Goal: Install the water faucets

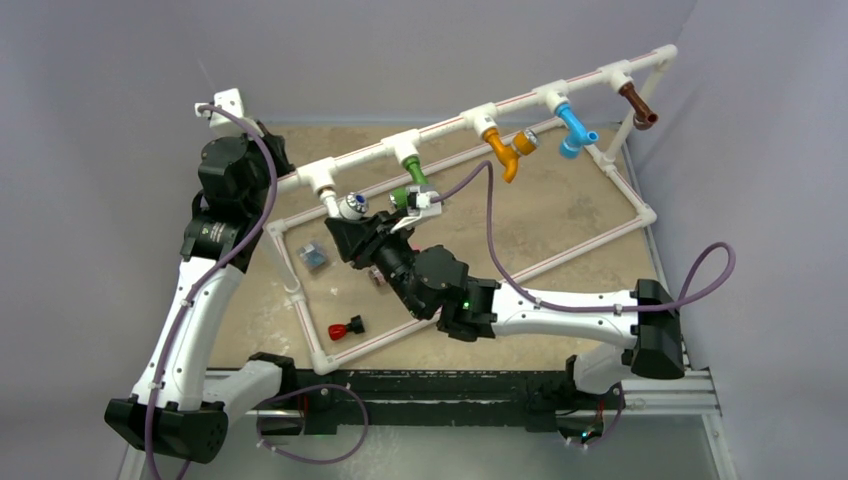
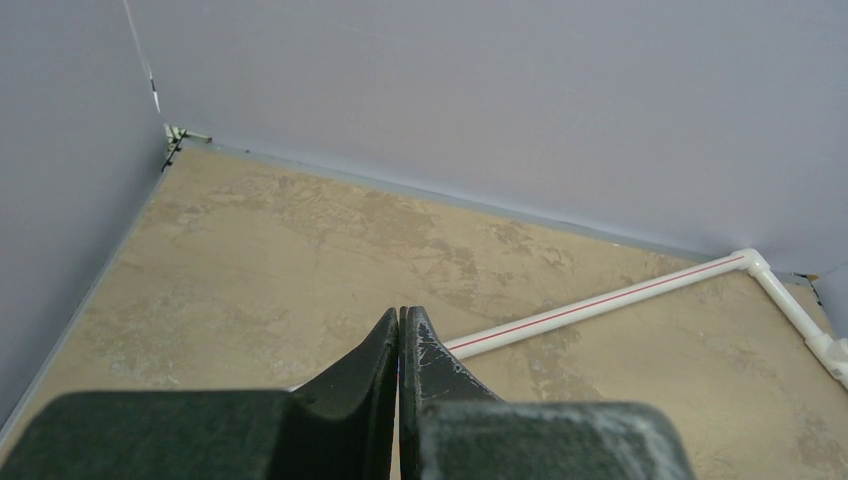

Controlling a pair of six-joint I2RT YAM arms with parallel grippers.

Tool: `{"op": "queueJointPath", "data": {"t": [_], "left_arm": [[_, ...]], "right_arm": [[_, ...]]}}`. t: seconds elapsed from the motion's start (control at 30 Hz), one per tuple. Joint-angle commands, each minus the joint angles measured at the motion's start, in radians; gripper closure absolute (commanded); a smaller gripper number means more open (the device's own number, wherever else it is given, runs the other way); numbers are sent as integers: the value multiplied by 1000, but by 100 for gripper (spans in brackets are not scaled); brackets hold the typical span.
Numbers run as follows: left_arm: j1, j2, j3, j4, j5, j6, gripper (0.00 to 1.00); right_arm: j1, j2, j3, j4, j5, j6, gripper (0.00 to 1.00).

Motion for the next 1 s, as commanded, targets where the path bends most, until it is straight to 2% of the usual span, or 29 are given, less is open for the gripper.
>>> {"op": "queueJointPath", "data": {"t": [0.0,0.23,0.33,0.43,0.53,0.63,0.97], "left_arm": [[-44,10,-69,-271,111,59,100],[-46,8,-72,-269,109,59,100],[-46,10,-72,-269,108,59,100],[-46,12,-69,-269,103,60,100],[-46,18,-65,-270,103,60,100],[-46,20,-64,-271,101,60,100],[-46,24,-59,-276,100,61,100]], "right_arm": [[-55,-86,53,195,3,272,88],[-57,-146,0,141,-12,304,47],[-58,-188,-29,102,-24,291,26],[-59,-231,-50,26,-46,266,13],[-60,-280,-75,-31,-61,223,9],[-60,-327,-88,-73,-69,99,8],[-60,-355,100,-386,-289,-543,10]]}}
